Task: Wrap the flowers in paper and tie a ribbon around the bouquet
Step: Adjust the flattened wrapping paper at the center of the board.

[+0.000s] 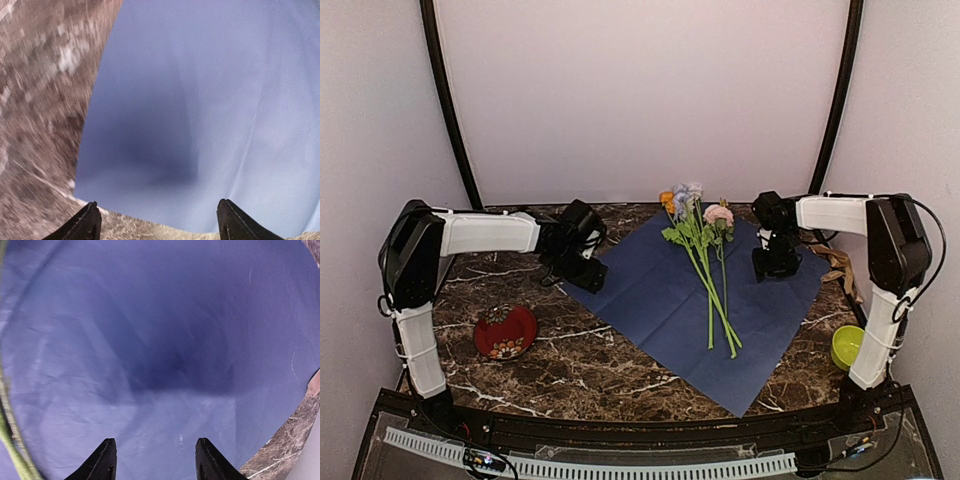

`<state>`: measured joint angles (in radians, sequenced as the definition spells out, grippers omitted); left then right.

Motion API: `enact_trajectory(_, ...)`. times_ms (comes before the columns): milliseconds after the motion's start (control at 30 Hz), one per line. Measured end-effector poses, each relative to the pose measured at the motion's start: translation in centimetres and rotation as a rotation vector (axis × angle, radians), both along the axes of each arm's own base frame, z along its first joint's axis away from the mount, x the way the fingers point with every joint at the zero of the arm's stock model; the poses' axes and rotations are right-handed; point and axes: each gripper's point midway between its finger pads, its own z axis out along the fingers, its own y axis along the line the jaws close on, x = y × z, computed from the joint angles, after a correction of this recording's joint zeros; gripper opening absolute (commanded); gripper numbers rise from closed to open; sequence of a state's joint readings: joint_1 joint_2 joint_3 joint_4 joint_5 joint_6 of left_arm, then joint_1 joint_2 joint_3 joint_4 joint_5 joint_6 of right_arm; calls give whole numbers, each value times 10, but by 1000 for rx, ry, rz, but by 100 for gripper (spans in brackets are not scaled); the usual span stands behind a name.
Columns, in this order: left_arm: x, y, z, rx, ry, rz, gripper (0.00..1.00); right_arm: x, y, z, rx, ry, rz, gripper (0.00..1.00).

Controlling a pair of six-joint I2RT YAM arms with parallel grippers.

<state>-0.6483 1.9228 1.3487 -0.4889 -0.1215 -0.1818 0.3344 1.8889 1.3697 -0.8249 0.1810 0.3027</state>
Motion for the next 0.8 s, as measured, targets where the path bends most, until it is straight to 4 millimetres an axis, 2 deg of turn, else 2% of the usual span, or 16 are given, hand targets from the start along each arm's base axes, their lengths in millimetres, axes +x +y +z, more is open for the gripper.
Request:
enact_trajectory(100,14,-16,22,10,-74,-30,82,-2,-7,-10,-11,9,-2,53)
enact_trajectory(200,19,-31,30,12,-114,-76,81,4,-4,-15,-6,-4,7,52)
enact_trajectory(300,16,-38,18,37,-105,-123,79,5,-2,-22,-3,-6,17,51)
enact_trajectory(433,15,-34,-22,115,-52,-155,78,0,-3,-32,-9,10,25,50)
enact_trajectory(467,16,-33,-25,123,-46,-156,78,1,-3,-33,-8,6,27,50)
enact_trajectory(533,21,-33,-20,129,-70,-149,77,3,-1,-33,-1,-4,30,49)
enact_trajectory(800,19,-19,-28,159,-74,-109,77,2,6,-35,13,-22,38,47)
